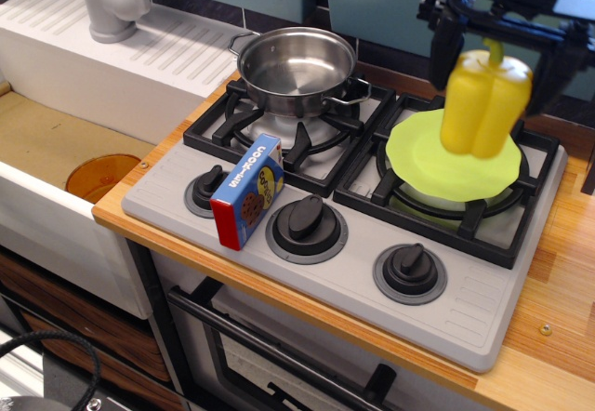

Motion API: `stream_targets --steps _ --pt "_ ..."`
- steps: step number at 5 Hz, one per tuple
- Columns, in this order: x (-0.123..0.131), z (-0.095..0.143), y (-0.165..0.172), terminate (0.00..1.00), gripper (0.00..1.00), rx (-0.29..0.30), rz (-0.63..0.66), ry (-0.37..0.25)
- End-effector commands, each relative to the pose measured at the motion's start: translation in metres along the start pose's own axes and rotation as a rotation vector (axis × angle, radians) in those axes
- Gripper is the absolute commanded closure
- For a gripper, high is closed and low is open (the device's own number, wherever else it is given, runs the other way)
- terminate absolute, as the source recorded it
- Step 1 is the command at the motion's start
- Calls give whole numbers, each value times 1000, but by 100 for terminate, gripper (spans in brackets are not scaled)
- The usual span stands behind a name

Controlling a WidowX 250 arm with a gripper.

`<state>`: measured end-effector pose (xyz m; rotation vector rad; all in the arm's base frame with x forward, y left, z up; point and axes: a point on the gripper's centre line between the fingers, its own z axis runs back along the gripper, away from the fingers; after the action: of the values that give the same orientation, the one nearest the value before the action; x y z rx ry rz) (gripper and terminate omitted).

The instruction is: Put yellowpepper on plate and cookiebox in pot or pan on stove

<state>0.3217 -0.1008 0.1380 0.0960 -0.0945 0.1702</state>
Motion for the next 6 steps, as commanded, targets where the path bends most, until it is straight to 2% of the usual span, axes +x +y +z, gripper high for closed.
stream_targets --steps 1,3,4,6 --pt "44 -13 1 0 100 -77 -2 -79" --pt "38 -30 -5 0 100 -119 12 -103" --pt "33 -33 -8 0 0 -108 5 -116" --pt "24 -19 -6 0 0 -79 6 -100"
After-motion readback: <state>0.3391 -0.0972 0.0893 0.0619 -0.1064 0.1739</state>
